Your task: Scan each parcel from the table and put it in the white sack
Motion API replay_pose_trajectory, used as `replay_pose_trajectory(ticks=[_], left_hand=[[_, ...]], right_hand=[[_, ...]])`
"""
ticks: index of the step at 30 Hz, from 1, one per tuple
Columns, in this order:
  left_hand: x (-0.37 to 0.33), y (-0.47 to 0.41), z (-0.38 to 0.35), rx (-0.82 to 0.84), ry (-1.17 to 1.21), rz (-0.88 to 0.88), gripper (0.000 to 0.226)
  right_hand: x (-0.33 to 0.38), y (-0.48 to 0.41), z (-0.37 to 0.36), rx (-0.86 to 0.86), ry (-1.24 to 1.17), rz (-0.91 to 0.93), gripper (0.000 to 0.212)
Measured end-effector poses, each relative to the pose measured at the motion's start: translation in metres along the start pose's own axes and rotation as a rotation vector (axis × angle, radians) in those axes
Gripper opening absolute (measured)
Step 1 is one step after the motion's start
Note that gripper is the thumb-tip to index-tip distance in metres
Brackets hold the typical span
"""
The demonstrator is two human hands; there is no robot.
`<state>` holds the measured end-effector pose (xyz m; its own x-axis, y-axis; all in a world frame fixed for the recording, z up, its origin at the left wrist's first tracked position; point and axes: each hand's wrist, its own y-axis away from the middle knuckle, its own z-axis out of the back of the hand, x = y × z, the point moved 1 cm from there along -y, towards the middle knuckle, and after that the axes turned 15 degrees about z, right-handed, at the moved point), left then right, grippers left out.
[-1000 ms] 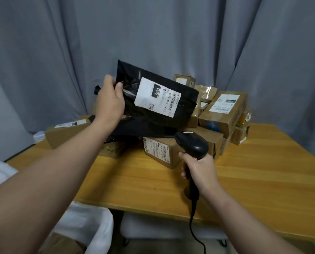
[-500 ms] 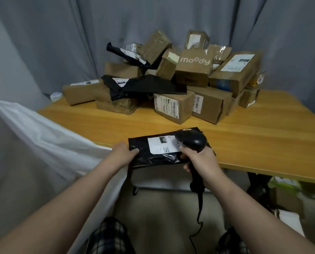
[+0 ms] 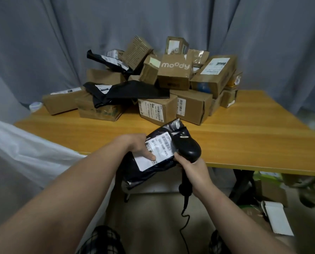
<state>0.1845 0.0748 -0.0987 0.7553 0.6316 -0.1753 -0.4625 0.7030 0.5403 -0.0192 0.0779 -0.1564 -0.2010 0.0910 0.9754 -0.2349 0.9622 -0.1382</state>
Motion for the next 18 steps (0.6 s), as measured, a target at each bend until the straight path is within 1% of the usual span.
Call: replay_pose_trajectory(ticks=[1, 3, 5, 7, 9, 10, 11, 14, 15, 18], left_hand=[[0.002, 0.002, -0.003, -0.018, 0.057, -0.039, 0.066], [0.006, 0.013, -0.008, -0.068, 0.240, -0.148, 0.038], [0.013, 0.023, -0.011, -0.097, 0.476, -0.264, 0.019], [0.019, 0.034, -0.012, -0.189, 0.760, -0.357, 0.015], [0.023, 0.039, -0.010, -0.308, 1.114, -0.392, 0.015], [0.024, 0.038, -0.009, -0.333, 1.258, -0.402, 0.014], [0.024, 0.040, -0.008, -0.344, 1.350, -0.415, 0.013], [0.021, 0.041, -0.008, -0.425, 1.465, -0.393, 0.011], [0.021, 0.041, -0.009, -0.435, 1.535, -0.381, 0.011], [0.017, 0.040, -0.009, -0.402, 1.647, -0.397, 0.010]], right_hand=[[0.000, 0.000, 0.001, 0.004, -0.006, 0.003, 0.024], [0.004, 0.000, 0.001, 0.010, -0.011, 0.024, 0.024], [0.013, 0.003, 0.001, 0.013, -0.027, 0.080, 0.015], [0.025, 0.007, 0.000, 0.035, -0.034, 0.166, 0.004], [0.040, 0.010, -0.003, 0.077, -0.017, 0.264, 0.009], [0.048, 0.011, -0.006, 0.101, -0.011, 0.305, 0.012], [0.054, 0.012, -0.009, 0.126, -0.006, 0.335, 0.014], [0.066, 0.016, -0.017, 0.194, 0.031, 0.370, 0.012], [0.067, 0.017, -0.018, 0.208, 0.048, 0.373, 0.012], [0.069, 0.019, -0.019, 0.217, 0.071, 0.374, 0.013]])
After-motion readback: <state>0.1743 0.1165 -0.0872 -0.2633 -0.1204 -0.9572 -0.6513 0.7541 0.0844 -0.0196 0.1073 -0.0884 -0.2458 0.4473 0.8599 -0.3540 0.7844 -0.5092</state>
